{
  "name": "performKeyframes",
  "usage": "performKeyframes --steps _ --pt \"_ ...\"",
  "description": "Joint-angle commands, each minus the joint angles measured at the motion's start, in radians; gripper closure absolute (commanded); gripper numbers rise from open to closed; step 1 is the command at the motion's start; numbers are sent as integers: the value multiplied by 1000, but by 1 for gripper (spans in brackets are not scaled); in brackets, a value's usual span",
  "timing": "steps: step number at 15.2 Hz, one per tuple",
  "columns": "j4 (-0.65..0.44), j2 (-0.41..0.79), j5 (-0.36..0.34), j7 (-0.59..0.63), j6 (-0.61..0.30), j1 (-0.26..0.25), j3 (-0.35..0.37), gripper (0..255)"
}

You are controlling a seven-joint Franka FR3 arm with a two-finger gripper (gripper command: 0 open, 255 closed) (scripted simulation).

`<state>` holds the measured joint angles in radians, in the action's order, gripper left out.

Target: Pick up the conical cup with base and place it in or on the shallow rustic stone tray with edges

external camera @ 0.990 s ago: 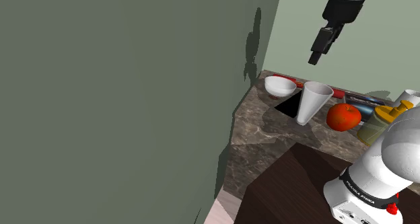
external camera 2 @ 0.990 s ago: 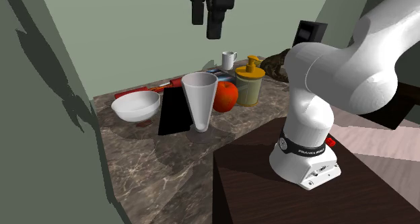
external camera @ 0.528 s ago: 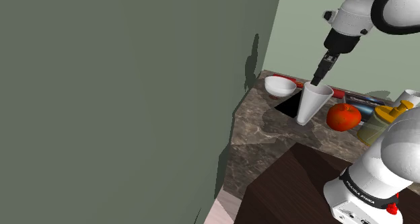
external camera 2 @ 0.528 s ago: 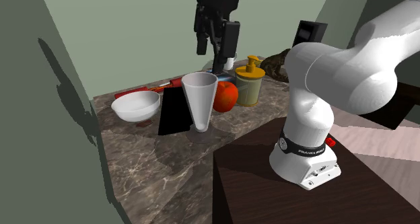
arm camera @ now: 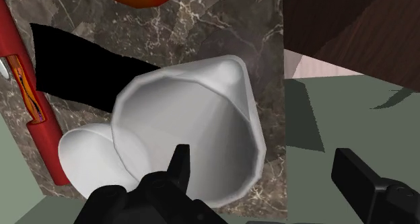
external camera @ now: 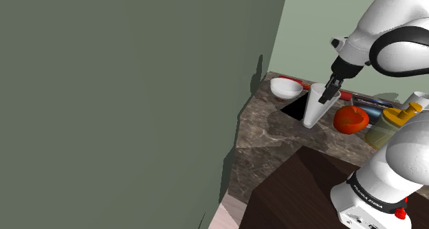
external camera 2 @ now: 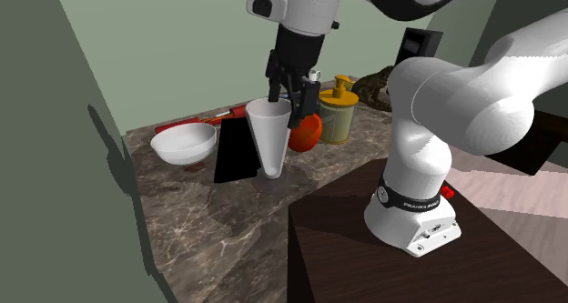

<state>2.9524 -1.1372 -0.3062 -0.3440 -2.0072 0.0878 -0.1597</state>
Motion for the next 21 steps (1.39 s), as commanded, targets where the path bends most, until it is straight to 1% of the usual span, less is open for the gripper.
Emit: performKeyframes --steps 1,5,13,14,21 --pt "23 7 -13 -4 -33 8 -11 0" --pt "66 50 -39 -1 -120 24 -32 0" --pt "66 50 -39 -1 -120 24 -32 0" --pt "66 50 -39 -1 -120 24 -32 255" --pt "66 50 -39 0 -120 24 -32 255"
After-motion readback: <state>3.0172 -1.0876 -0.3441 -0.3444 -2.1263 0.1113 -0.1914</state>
